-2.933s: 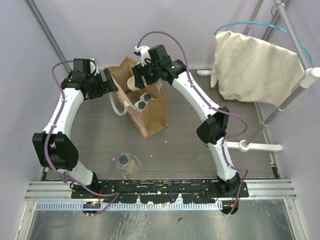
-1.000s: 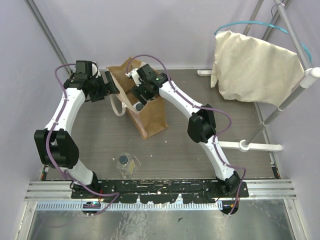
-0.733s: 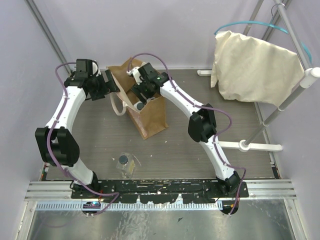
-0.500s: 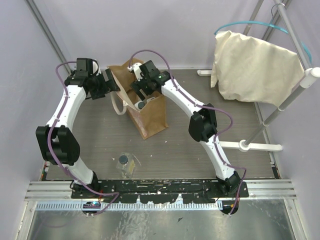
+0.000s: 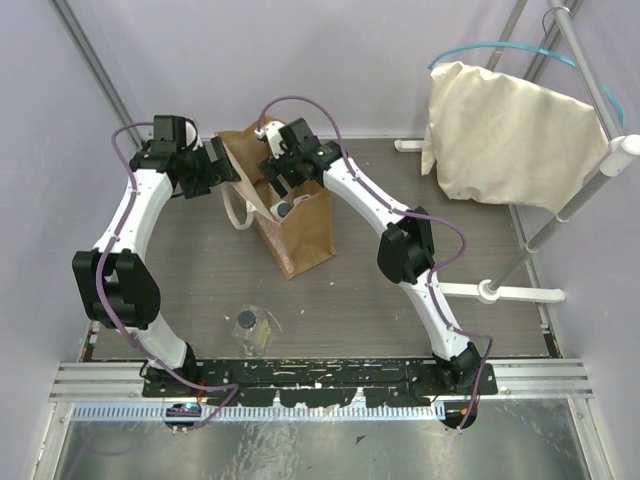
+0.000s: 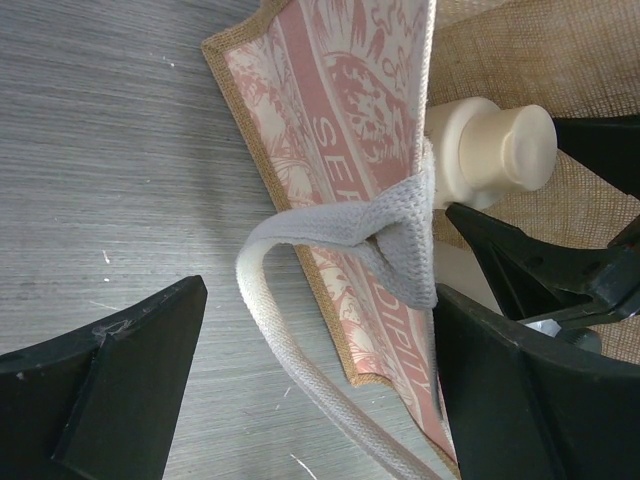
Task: Place the personal care products into the canvas bag
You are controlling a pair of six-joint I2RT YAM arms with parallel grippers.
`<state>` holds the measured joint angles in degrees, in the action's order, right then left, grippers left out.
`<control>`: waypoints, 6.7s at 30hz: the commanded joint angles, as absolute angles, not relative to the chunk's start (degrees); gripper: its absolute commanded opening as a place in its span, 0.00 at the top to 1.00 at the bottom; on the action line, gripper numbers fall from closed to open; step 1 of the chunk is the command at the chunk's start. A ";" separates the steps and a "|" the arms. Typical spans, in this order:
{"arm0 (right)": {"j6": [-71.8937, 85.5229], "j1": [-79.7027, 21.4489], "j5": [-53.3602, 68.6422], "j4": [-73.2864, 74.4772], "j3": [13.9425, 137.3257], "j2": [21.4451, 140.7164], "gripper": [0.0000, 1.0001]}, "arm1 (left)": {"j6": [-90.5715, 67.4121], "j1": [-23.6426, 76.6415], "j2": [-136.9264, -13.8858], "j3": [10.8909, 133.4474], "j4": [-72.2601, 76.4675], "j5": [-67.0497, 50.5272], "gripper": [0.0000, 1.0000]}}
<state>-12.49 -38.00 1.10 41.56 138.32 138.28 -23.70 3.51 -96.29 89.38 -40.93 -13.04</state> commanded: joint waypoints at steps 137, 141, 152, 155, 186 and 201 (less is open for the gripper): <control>-8.61 -30.81 2.64 37.24 122.49 119.63 0.08 | -10.71 37.03 -93.98 132.77 -76.17 6.89 1.00; -8.62 -30.76 2.27 37.61 122.46 119.34 0.08 | -8.00 36.20 -91.26 132.86 -69.74 8.85 1.00; -8.42 -30.76 1.54 38.94 122.09 117.48 0.08 | -0.74 30.76 -88.99 128.70 -55.80 19.94 1.00; -8.52 -30.76 0.81 39.32 121.85 117.06 0.08 | -1.95 26.89 -91.06 127.97 -54.72 18.33 1.00; -7.37 -29.65 1.13 43.38 125.30 121.89 0.07 | 3.98 15.15 -119.60 139.50 -63.42 6.12 0.98; -7.17 -26.73 2.14 43.41 123.81 122.61 0.07 | 5.89 14.77 -127.17 140.88 -64.42 -2.61 0.69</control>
<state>-7.35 -27.53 1.45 43.00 123.35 122.43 4.73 15.53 -128.55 137.71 -67.81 -0.99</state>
